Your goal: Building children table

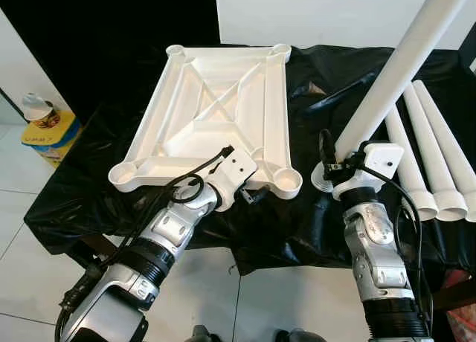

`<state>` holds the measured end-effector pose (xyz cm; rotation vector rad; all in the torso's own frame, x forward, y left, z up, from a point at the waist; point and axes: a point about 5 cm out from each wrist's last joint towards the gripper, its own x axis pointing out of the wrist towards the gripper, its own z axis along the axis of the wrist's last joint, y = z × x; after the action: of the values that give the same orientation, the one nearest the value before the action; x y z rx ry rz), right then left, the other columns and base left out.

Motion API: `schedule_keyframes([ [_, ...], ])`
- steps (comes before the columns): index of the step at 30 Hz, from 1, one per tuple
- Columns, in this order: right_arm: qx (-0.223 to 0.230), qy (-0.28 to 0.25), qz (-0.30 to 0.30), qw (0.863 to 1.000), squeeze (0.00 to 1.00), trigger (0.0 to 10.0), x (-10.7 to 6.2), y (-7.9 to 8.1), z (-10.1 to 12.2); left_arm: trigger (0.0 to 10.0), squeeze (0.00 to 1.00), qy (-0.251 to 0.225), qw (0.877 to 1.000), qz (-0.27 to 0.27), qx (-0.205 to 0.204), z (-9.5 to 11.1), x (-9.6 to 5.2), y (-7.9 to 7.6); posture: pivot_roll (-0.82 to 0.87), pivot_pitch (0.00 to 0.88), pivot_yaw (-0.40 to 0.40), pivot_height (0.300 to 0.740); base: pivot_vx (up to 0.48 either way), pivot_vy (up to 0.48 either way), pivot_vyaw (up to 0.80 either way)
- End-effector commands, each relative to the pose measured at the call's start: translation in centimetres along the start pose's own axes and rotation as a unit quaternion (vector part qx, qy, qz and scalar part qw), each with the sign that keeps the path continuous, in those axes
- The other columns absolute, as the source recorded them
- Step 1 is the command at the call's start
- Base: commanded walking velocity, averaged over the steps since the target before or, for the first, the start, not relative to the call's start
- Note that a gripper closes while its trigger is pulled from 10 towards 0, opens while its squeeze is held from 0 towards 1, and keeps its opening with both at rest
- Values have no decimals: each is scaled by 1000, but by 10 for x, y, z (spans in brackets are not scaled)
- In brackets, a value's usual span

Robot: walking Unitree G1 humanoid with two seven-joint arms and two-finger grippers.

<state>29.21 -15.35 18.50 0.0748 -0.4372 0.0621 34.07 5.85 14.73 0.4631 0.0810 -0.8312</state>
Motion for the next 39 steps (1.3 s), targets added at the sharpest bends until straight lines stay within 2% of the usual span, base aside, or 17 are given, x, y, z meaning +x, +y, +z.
schedule_keyframes([
  [1,0,-3,1,1000,0,10000,-1,2,3,10000,0,10,1000,-4,12,-3,2,0,-120,124,62,740,0,0,0],
  [8,-4,0,-2,1000,0,10000,-3,1,3,10000,0,18,1000,-2,24,-5,3,11,-128,126,67,740,0,0,0],
  [16,-8,6,3,1000,0,10000,-4,1,2,9451,0,12,989,-144,11,-16,-3,-9,-126,127,65,740,0,0,0],
  [17,-9,7,4,1000,0,10000,-4,1,2,7647,0,7,986,-164,1,-16,-5,-13,-127,125,65,740,0,0,0],
  [18,-9,8,5,1000,0,10000,-4,1,2,1294,0,6,984,-180,3,-17,-6,-16,-127,125,64,740,0,0,0],
  [19,-9,8,5,1000,0,10000,-4,1,2,1294,0,6,984,-180,3,-17,-6,-16,-127,125,64,740,0,0,0],
  [20,-10,9,6,1000,0,10000,-4,1,1,7843,0,14,984,-178,8,-20,-5,-16,-126,123,63,740,0,0,0],
  [21,-10,9,6,1000,0,10000,-4,1,1,9451,0,22,985,-172,12,-23,-4,-15,-127,120,64,740,0,0,0],
  [22,-10,9,6,1000,0,10000,-4,1,1,9451,0,22,985,-172,12,-23,-4,-15,-127,120,64,740,0,0,0],
  [23,-10,10,7,1000,0,10000,-5,1,1,5255,0,31,985,-168,12,-25,-3,-14,-127,120,63,740,0,0,0],
  [24,-10,10,7,1000,0,10000,-5,1,1,5255,0,31,985,-168,12,-25,-3,-14,-127,120,63,740,0,0,0],
  [25,-10,11,8,1000,0,10000,-5,2,1,8314,0,37,986,-162,19,-27,-1,-12,-127,119,61,740,0,0,0],
  [26,-10,11,8,1000,0,10000,-5,2,1,8314,0,37,986,-162,19,-27,-1,-12,-127,119,61,740,0,0,0],
  [27,-11,11,10,1000,0,10000,-4,2,1,10000,0,44,987,-156,18,-29,1,-10,-128,117,60,740,0,0,0],
  [36,-14,11,14,1000,0,10000,-2,2,1,9686,0,71,978,-168,97,-31,7,-6,-132,112,58,740,0,0,0],
  [37,-14,11,15,1000,0,10000,-2,3,1,2431,0,67,972,-195,113,-31,5,-10,-136,113,59,740,0,0,0],
  [39,-14,11,15,1000,0,10000,-2,3,1,2431,0,67,972,-195,113,-31,5,-10,-136,113,59,740,0,0,0],
])
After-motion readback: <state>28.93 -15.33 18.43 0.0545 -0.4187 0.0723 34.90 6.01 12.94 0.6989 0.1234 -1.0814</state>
